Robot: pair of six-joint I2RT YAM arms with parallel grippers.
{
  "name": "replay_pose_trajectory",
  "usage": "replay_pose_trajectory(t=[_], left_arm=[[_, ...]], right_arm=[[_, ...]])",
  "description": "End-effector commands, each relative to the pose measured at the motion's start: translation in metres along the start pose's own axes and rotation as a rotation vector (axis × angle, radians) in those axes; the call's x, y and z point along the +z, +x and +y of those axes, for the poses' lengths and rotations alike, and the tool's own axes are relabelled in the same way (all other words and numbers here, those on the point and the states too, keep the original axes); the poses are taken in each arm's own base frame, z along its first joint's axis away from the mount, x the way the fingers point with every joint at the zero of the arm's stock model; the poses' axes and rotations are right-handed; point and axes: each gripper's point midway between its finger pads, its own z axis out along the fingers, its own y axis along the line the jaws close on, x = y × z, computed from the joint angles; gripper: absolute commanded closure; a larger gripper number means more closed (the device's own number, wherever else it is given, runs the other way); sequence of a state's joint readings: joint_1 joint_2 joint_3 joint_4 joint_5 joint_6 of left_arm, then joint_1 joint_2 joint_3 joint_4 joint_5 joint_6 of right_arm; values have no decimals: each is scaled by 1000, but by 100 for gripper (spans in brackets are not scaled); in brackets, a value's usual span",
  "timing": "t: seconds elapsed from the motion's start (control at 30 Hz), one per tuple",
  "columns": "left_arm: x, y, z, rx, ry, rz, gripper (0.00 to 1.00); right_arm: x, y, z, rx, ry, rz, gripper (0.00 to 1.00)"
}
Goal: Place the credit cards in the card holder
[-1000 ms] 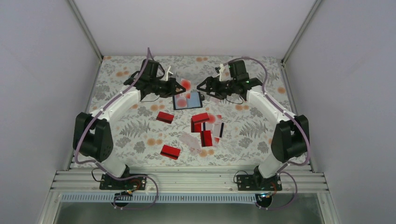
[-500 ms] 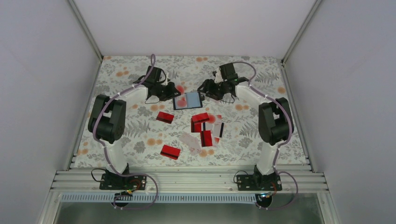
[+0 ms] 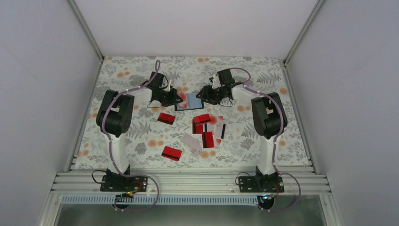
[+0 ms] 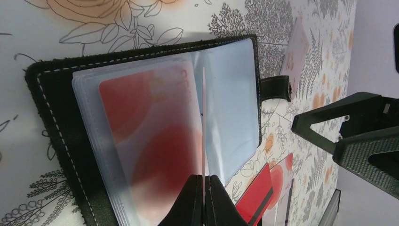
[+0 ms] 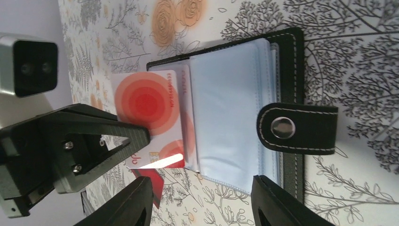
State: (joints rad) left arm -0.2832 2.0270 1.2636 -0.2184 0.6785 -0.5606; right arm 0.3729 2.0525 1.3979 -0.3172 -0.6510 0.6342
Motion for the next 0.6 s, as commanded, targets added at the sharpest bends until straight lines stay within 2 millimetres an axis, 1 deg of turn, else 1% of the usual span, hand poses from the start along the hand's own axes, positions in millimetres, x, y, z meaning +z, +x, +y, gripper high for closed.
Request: replay_pose_trajectory(t=[0.0,0.2,0.37,0.57], left_arm=[[4,5,-2,38,47,32,98],[11,9,-7,35,92,93,98],[13,11,-5,0,81,129,98],[16,6,-9,-5,97,146,98]], right_arm=[[8,-1,10,-73,-65,4,47],[21,6,-7,-49,-47,35,49],[29,6,-14,-37,-41,48,49],[39,10,-28,-21,-23,67,49]])
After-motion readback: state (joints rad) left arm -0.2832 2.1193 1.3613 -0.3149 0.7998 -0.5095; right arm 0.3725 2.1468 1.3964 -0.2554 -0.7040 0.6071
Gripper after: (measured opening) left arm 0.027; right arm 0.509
